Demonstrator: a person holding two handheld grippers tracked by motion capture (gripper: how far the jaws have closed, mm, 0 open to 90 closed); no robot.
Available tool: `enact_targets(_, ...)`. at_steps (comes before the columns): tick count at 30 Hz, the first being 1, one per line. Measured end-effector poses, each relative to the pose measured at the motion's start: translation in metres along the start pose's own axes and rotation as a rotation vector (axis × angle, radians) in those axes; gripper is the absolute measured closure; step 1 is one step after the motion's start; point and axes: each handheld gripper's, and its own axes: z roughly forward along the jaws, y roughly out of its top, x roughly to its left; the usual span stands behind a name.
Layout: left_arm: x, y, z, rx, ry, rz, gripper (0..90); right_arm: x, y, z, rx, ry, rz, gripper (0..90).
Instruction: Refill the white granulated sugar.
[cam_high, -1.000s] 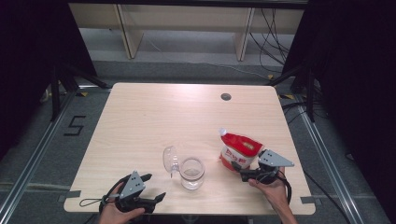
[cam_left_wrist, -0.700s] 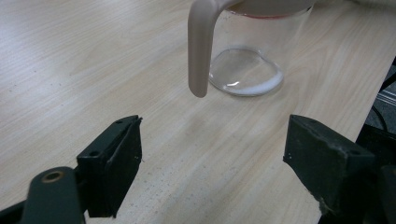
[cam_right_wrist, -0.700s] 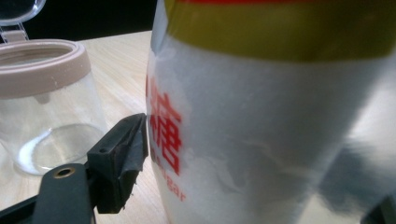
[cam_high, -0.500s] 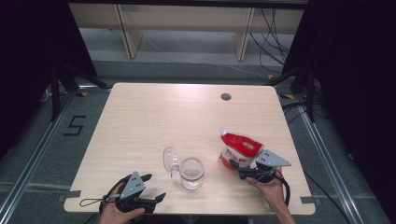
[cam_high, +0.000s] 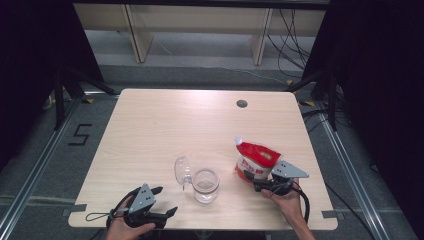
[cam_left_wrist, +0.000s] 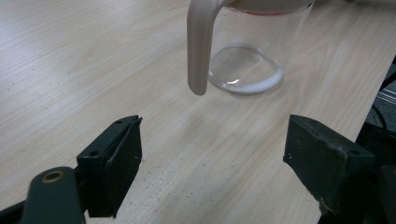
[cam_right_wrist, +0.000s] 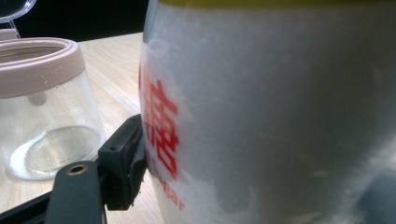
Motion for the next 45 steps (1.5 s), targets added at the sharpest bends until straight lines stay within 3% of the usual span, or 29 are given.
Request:
enact_targets(1,0.0,0.0,0.0,0.0,0.0,0.0,18.7,0.0,0.0,0.0,0.0,0.0,0.0,27.4)
enact_targets(2,-0.001,0.0,0.0,-0.016,0.002,-0.011,18.7,0.002,0.0,-0.001,0.006,0.013,0.042,26.9)
enact_targets(4,-0.001,0.0,0.001,-0.014,0.0,-0.01,18.8,0.002,0.0,0.0,0.002,0.025,0.04,26.9)
enact_targets(6,-0.003,-0.001,0.002,-0.011,-0.007,-0.041,18.7,0.001,0.0,0.001,0.001,0.006,0.024,26.6)
enact_targets(8,-0.003,-0.001,0.002,-0.013,-0.005,-0.042,18.7,0.001,0.0,0.0,0.005,0.019,0.029,26.4)
enact_targets(11,-0.003,-0.001,0.002,-0.01,-0.01,-0.043,18.7,-0.002,0.0,0.002,-0.008,0.018,-0.004,26.1)
enact_targets(12,-0.003,-0.001,0.002,-0.011,-0.003,-0.037,18.7,-0.001,0.0,0.002,-0.006,0.029,0.023,25.9)
enact_targets(13,-0.002,-0.001,0.002,-0.01,-0.002,-0.013,18.7,-0.002,-0.001,0.004,-0.009,0.012,0.012,25.8)
enact_targets(14,-0.004,-0.001,0.003,-0.014,-0.009,-0.052,18.7,-0.001,-0.001,0.003,-0.012,0.025,0.037,25.8)
enact_targets(15,-0.004,-0.001,0.003,-0.014,-0.009,-0.052,18.7,-0.001,-0.001,0.003,-0.012,0.025,0.037,25.8)
enact_targets(16,-0.001,-0.001,0.001,-0.007,-0.004,-0.015,18.7,-0.004,-0.001,0.005,-0.019,0.019,-0.003,25.8)
enact_targets(17,-0.001,-0.001,0.001,-0.007,-0.004,-0.015,18.7,-0.004,-0.001,0.005,-0.019,0.019,-0.003,25.8)
enact_targets(18,-0.003,-0.001,0.002,-0.011,-0.002,-0.038,18.7,-0.001,-0.001,0.004,0.006,0.028,0.049,25.8)
enact_targets(19,-0.003,-0.001,0.002,-0.009,-0.005,-0.038,18.7,-0.002,-0.002,0.006,-0.025,0.013,0.045,25.9)
enact_targets(20,-0.001,-0.001,0.002,-0.009,-0.004,-0.013,18.7,-0.002,-0.002,0.007,-0.035,0.024,0.041,25.9)
enact_targets(21,-0.002,-0.001,0.002,-0.009,-0.001,-0.013,18.7,-0.004,-0.001,0.006,-0.015,0.033,0.019,26.2)
enact_targets(22,-0.003,-0.001,0.003,-0.013,-0.005,-0.043,18.7,-0.003,-0.002,0.008,-0.027,0.049,0.051,26.8)
enact_targets(26,-0.004,-0.001,0.002,-0.004,0.002,-0.039,18.7,-0.002,-0.003,0.009,-0.025,0.023,0.062,27.6)
enact_targets(29,-0.004,-0.001,0.002,-0.006,0.001,-0.04,18.7,-0.003,-0.003,0.01,-0.028,0.039,0.052,28.9)
enact_targets(30,-0.004,-0.001,0.002,-0.003,0.002,-0.04,18.7,-0.002,-0.002,0.009,-0.004,0.048,0.066,29.9)
enact_targets(37,-0.004,-0.001,0.002,-0.004,0.0,-0.038,18.8,-0.004,-0.002,0.009,0.005,0.093,0.061,36.2)
enact_targets(39,-0.002,-0.001,0.003,-0.003,-0.013,-0.013,18.7,-0.004,-0.002,0.009,0.006,0.092,0.071,37.0)
enact_targets(41,-0.002,-0.001,0.003,-0.002,-0.013,-0.013,18.7,-0.002,0.0,0.009,0.001,0.066,0.052,37.7)
enact_targets(43,-0.004,-0.001,0.002,-0.005,-0.014,-0.042,18.7,0.001,0.002,0.008,0.024,0.055,0.061,38.3)
enact_targets(45,-0.002,0.0,0.001,-0.005,-0.011,-0.013,18.7,0.003,0.004,0.007,0.026,0.07,0.062,38.8)
